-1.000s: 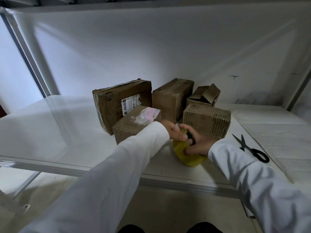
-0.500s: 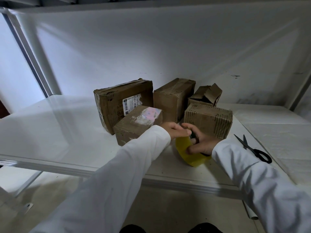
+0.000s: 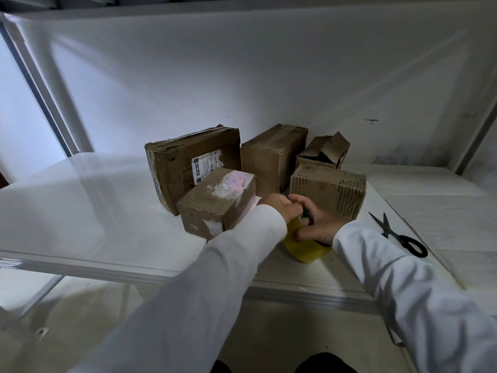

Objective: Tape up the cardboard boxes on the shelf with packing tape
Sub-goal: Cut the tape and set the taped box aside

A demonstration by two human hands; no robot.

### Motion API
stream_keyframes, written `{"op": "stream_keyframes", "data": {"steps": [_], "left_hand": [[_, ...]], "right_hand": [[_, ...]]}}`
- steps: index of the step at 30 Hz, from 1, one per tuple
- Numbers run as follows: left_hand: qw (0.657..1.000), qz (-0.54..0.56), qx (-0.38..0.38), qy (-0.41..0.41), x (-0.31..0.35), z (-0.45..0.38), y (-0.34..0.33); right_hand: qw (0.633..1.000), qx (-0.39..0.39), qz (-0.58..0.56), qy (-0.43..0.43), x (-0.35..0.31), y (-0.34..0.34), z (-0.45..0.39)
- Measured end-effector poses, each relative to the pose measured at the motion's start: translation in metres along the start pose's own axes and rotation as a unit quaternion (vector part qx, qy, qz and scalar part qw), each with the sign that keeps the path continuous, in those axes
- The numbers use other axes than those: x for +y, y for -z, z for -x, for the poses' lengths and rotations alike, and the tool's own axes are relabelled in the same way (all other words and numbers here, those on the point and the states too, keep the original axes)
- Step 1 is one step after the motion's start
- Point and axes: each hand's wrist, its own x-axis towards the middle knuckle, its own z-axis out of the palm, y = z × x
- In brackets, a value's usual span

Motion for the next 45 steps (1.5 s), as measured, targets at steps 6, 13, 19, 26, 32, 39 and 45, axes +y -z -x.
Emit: {"op": "stream_keyframes", "data": {"steps": [6,13,19,26,32,39,45], "left_hand": [[0.998,0.057,-0.007,-0.016,-0.003,0.001,0.023],[0.998,-0.011,0.002,-0.067,-0.003,0.002,0.023],[0.993,-0.100,-0.008,-0.063,0.010,-0.003,0.028],[0.975,-0.210,-0.025,-0.062,0.022,-0.008,0.028],[0.981,-0.176,-0.043,-0.071,0.014,-0.009,0.028],[0.993,-0.069,-0.024,-0.097,0.004,0.001,0.034],[0.996,-0.009,0.003,-0.087,0.000,0.004,0.029]], "right_hand": [[1.000,-0.004,-0.022,0.005,0.001,0.003,0.006],[1.000,-0.003,-0.020,0.003,0.003,0.002,0.006],[1.000,-0.008,-0.018,0.013,0.003,0.001,0.006],[0.999,-0.011,-0.027,0.019,0.005,-0.001,0.005],[0.999,-0.013,-0.027,0.029,0.004,-0.002,0.007],[0.999,0.016,-0.047,0.020,0.009,0.006,0.002],[1.000,0.000,-0.021,0.017,0.003,0.003,0.005]]}}
